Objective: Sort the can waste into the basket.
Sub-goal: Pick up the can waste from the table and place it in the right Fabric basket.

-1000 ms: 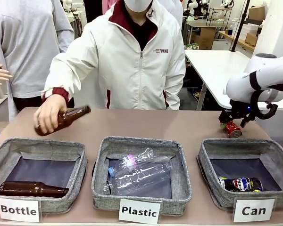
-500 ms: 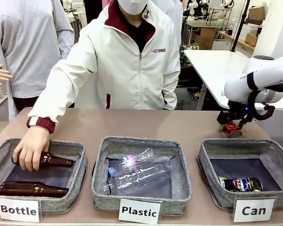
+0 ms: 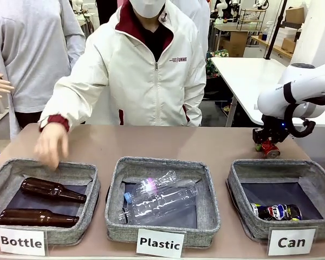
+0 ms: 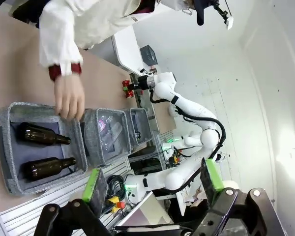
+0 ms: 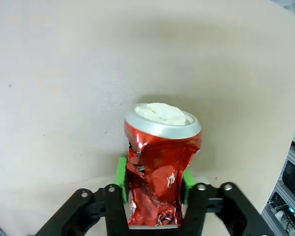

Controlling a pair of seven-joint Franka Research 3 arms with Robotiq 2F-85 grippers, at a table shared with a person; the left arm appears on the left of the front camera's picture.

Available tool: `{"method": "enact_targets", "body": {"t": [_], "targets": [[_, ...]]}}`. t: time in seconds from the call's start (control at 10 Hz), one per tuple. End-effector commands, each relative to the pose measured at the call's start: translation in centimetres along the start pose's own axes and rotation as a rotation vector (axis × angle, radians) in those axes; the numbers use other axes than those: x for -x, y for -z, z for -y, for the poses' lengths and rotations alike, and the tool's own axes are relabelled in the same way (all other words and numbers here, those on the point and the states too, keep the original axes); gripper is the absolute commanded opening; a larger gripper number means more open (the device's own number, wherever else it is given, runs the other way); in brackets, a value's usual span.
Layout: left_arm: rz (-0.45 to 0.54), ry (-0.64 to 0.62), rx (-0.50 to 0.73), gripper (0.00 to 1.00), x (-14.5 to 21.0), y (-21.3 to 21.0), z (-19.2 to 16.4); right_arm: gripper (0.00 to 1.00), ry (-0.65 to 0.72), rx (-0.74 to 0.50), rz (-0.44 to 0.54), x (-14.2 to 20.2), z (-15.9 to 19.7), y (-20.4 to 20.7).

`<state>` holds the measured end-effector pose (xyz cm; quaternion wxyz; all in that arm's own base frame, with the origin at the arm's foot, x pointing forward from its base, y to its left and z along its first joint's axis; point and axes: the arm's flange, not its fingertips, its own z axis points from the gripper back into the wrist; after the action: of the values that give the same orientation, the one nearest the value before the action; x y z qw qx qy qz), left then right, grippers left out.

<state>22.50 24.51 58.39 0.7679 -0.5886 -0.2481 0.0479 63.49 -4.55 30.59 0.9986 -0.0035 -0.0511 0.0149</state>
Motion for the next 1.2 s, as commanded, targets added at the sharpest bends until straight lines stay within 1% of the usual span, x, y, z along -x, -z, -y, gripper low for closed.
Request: {"method": "enact_targets", "body": {"t": [0.0, 0.1, 0.4, 0.5, 0.6, 0.7, 0.9, 1.0, 1.1], "targets": [[-0.025, 0.018, -0.018, 1.0, 0.2, 0.6, -0.2, 0.06, -0.021, -0.033, 0.004, -0.4, 0.4, -0.1], [-0.033, 0.016, -0.019, 1.0, 0.3, 1.0, -0.2, 0.0, -0.025, -0.032, 0.003, -0.3, 0.5, -0.1], [-0.062, 0.017, -0.015, 1.0, 0.3, 1.8, -0.5, 0.0, -0.025, -0.029, 0.007, -0.2, 0.5, -0.2], [-0.08, 0.021, -0.013, 1.0, 0.5, 2.8, -0.6, 0.0, -0.027, -0.026, 0.014, 0.0, 0.7, -0.7], [-0.13, 0.016, 0.002, 1.0, 0.8, 4.7, -0.9, 0.0, -0.04, -0.029, 0.035, 0.4, 1.0, -2.1], [-0.197, 0.0, 0.02, 1.0, 1.1, 7.1, -1.5, 0.0, -0.071, -0.044, 0.066, 1.4, 1.5, -4.5], [-0.301, -0.059, 0.072, 1.0, 1.8, 12.2, -2.8, 0.0, -0.155, -0.049, 0.114, 4.8, 2.1, -10.1], [-0.316, -0.097, 0.111, 1.0, 2.2, 14.4, -3.6, 0.0, -0.233, -0.046, 0.152, 7.4, 1.9, -12.9], [-0.292, -0.115, 0.15, 1.0, 2.5, 16.2, -4.5, 0.0, -0.345, -0.042, 0.2, 9.7, 1.6, -14.9]]}}
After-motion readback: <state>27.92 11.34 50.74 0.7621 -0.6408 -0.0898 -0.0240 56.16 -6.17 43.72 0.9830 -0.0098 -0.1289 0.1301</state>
